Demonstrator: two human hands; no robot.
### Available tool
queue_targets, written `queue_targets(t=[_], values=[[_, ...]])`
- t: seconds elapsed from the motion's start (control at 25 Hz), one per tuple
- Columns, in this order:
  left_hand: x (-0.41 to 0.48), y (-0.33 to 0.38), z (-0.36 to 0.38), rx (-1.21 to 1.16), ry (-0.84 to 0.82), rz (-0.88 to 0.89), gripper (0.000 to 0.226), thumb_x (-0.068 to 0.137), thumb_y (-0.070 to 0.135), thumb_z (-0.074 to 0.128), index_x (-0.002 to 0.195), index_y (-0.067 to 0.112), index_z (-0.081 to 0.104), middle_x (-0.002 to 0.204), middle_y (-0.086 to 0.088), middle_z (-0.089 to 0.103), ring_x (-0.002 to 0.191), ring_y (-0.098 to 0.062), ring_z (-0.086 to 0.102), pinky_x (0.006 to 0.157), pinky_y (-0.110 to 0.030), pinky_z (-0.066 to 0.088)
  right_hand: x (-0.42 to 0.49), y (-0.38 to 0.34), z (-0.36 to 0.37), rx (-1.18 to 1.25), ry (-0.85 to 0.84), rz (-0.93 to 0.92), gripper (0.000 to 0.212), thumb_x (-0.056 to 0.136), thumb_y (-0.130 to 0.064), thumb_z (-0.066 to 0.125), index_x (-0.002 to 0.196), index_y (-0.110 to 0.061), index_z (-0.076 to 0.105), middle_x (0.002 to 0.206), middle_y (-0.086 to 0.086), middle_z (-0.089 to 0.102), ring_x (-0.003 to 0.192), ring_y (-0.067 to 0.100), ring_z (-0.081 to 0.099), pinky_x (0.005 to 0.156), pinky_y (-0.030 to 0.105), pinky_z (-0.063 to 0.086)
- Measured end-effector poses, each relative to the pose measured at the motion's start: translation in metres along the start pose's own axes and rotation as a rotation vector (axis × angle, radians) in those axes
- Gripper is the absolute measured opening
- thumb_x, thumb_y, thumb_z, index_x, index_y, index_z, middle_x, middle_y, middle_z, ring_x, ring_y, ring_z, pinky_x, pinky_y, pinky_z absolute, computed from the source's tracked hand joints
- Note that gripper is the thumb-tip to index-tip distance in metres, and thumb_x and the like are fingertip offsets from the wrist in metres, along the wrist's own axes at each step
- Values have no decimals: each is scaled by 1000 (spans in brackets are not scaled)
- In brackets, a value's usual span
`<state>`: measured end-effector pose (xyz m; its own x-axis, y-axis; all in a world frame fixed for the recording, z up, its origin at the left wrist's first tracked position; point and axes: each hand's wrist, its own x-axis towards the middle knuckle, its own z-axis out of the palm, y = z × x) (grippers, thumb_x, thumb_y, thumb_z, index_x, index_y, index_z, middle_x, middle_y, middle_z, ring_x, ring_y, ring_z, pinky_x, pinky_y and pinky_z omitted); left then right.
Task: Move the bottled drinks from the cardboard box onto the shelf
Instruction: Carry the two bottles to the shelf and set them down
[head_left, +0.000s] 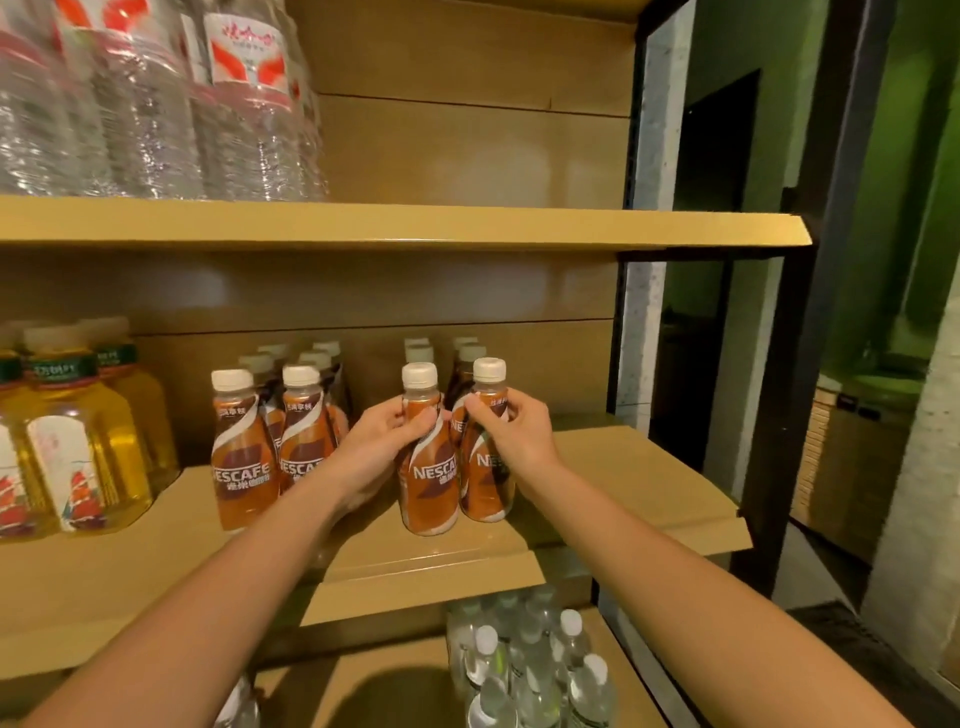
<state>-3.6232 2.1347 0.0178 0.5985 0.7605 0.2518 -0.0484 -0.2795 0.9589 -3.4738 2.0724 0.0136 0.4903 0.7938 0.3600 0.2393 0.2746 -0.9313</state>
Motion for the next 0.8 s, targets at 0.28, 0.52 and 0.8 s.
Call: queue_targets(t=[0.28, 0.52, 0.8], values=[[-21, -27, 23, 148, 252, 111, 54, 83, 30, 67, 130, 25, 42, 115, 13, 57, 107, -4, 56, 87, -23, 47, -13, 26, -15, -21, -95, -27, 55, 82, -26, 70, 131, -20, 44, 114, -8, 58, 105, 7, 57, 88, 23, 49], [-45, -71, 28, 905, 460, 0, 50, 71, 61, 66, 97, 17, 64, 101, -1, 63, 97, -16, 58, 78, -29, 48, -32, 65, -31, -747, -204, -87, 58, 79, -55, 63, 125, -23, 51, 118, -3, 65, 108, 17, 59, 92, 35, 49], [-28, -80, 25, 1146, 390, -50, 48, 89, 59, 41, 103, 17, 60, 106, -3, 63, 97, -18, 56, 83, -32, 48, -21, 67, -21, -1034, -163, -83, 56, 80, -67, 51, 105, -19, 64, 110, 2, 67, 109, 23, 56, 93, 36, 44]])
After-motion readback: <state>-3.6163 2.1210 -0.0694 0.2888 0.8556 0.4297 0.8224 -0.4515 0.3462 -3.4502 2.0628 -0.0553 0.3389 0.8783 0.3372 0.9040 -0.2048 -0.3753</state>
